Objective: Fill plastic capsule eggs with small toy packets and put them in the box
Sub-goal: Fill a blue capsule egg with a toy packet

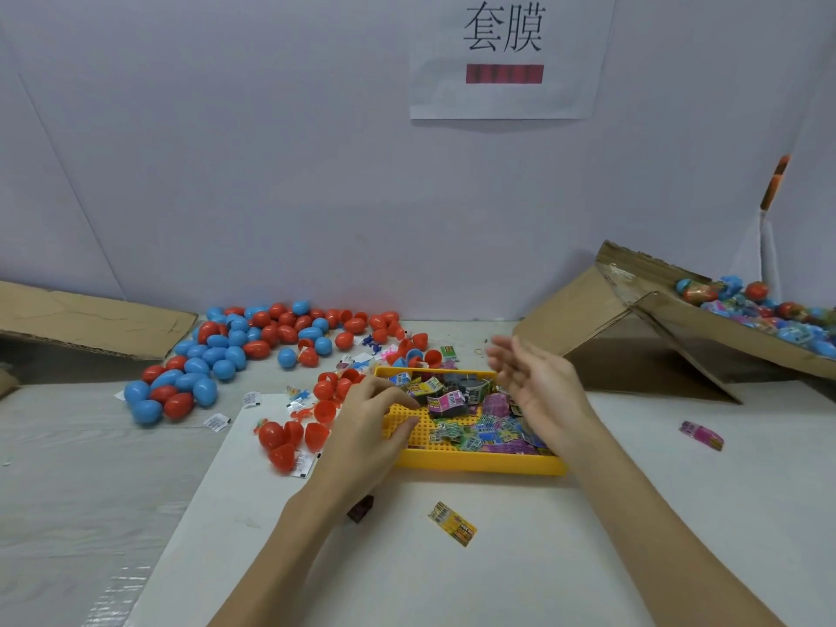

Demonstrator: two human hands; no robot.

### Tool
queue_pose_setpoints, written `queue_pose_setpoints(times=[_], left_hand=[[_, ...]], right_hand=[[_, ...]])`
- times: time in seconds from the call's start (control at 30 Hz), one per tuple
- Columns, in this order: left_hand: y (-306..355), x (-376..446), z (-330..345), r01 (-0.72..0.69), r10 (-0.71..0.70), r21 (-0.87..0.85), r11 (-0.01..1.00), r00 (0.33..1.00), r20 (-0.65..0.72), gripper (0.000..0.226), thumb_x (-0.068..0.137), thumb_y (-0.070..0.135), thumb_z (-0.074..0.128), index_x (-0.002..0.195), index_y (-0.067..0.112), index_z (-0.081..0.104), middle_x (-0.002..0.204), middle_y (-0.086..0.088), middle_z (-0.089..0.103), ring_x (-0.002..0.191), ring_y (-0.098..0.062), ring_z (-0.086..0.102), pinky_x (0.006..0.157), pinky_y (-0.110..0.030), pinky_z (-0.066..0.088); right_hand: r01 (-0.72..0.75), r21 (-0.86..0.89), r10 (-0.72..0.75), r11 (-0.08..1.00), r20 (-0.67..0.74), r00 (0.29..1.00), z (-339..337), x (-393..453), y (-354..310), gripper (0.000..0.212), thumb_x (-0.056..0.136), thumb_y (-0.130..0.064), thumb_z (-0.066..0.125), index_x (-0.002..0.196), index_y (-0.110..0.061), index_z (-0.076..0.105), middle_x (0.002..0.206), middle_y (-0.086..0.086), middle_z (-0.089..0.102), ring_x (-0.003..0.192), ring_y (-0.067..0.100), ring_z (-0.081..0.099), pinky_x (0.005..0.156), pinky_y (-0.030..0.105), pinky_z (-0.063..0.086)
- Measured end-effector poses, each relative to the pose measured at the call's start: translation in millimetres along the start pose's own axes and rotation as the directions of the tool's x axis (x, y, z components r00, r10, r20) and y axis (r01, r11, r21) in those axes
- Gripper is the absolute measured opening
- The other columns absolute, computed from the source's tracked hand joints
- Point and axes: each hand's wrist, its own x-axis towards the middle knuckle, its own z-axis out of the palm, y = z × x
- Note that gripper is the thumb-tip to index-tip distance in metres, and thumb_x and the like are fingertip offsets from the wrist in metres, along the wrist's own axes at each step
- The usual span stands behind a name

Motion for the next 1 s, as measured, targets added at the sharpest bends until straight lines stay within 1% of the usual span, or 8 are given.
queue_pose_setpoints(times=[0.2, 0.33, 0.5, 0.6, 0.67, 0.8, 0.9, 1.0], left_hand=[[-3, -2, 2, -0.01, 0.008, 0.065, 0.998, 1.0, 0.023, 0.02, 0.097, 0.033, 0.066, 0.115, 0.026, 0.07, 0.121, 0.01, 0.054, 0.12, -0.007, 0.044, 0.098, -0.024, 0.042], [-2, 2, -3, 0.016, -0.016, -0.032, 0.999, 1.0, -0.007, 0.019, 0.097, 0.031, 0.068, 0.115, 0.025, 0.069, 0.119, 0.011, 0.055, 0.115, -0.006, 0.05, 0.095, -0.019, 0.045], [-20, 13, -27, 0.286, -0.328, -0.196, 0.938, 0.915, -0.234, 0.016, 0.1, 0.027, 0.063, 0.116, 0.026, 0.066, 0.116, 0.011, 0.06, 0.108, -0.007, 0.061, 0.087, -0.02, 0.053], [-49, 22, -41, 0.491, -0.484, -0.056, 0.869, 0.822, -0.301, 0.026, 0.101, 0.025, 0.06, 0.126, 0.016, 0.065, 0.128, -0.002, 0.06, 0.118, -0.019, 0.057, 0.101, -0.04, 0.051], [-69, 34, -49, 0.537, -0.515, 0.002, 0.843, 0.81, -0.281, 0.031, 0.101, 0.02, 0.058, 0.13, 0.012, 0.063, 0.134, -0.008, 0.059, 0.123, -0.024, 0.055, 0.105, -0.046, 0.049], [-100, 71, -65, 0.484, -0.475, 0.282, 0.829, 0.874, -0.104, 0.039, 0.103, 0.017, 0.051, 0.141, 0.02, 0.057, 0.144, -0.014, 0.053, 0.133, -0.031, 0.048, 0.109, -0.047, 0.043], [-118, 87, -64, 0.432, -0.509, 0.455, 0.778, 0.859, 0.054, 0.043, 0.107, 0.025, 0.043, 0.15, 0.026, 0.047, 0.146, -0.017, 0.05, 0.127, -0.033, 0.054, 0.107, -0.045, 0.045], [-129, 89, -58, 0.436, -0.487, 0.451, 0.779, 0.873, -0.003, 0.038, 0.105, 0.024, 0.05, 0.142, 0.018, 0.051, 0.133, -0.013, 0.06, 0.113, -0.026, 0.059, 0.093, -0.037, 0.05]], right_hand=[[-0.035, -0.311, 0.086, 0.95, 0.152, 0.985, 11, 0, 31, 0.026, 0.106, -0.019, 0.055, 0.109, -0.004, 0.076, 0.092, 0.012, 0.078, 0.079, 0.016, 0.074, 0.066, 0.021, 0.059], [-0.029, -0.329, 0.097, 0.944, 0.19, 0.977, 8, -1, 28, 0.027, 0.105, -0.018, 0.055, 0.107, -0.003, 0.077, 0.091, 0.014, 0.077, 0.078, 0.017, 0.073, 0.066, 0.02, 0.059], [-0.009, -0.325, 0.08, 0.946, 0.208, 0.975, 9, -5, 26, 0.026, 0.104, -0.018, 0.056, 0.107, -0.002, 0.077, 0.089, 0.013, 0.077, 0.077, 0.018, 0.072, 0.065, 0.021, 0.059], [0.033, -0.364, 0.058, 0.931, 0.234, 0.97, 11, -8, 26, 0.025, 0.105, -0.017, 0.056, 0.106, -0.002, 0.076, 0.089, 0.015, 0.077, 0.079, 0.021, 0.071, 0.067, 0.024, 0.059], [0.061, -0.395, 0.043, 0.917, 0.25, 0.967, 12, -8, 27, 0.025, 0.105, -0.017, 0.055, 0.105, -0.003, 0.076, 0.091, 0.018, 0.076, 0.079, 0.021, 0.071, 0.068, 0.026, 0.058], [0.061, -0.409, 0.053, 0.911, 0.264, 0.963, 14, -7, 27, 0.025, 0.106, -0.017, 0.055, 0.105, -0.004, 0.076, 0.092, 0.018, 0.077, 0.078, 0.02, 0.071, 0.068, 0.027, 0.057], [0.05, -0.413, 0.069, 0.91, 0.268, 0.961, 13, -5, 28, 0.025, 0.106, -0.017, 0.055, 0.105, -0.004, 0.076, 0.091, 0.015, 0.077, 0.079, 0.02, 0.071, 0.067, 0.026, 0.057], [0.043, -0.416, 0.076, 0.908, 0.264, 0.962, 11, -3, 29, 0.025, 0.106, -0.018, 0.055, 0.105, -0.005, 0.077, 0.09, 0.013, 0.078, 0.078, 0.019, 0.072, 0.066, 0.024, 0.057]])
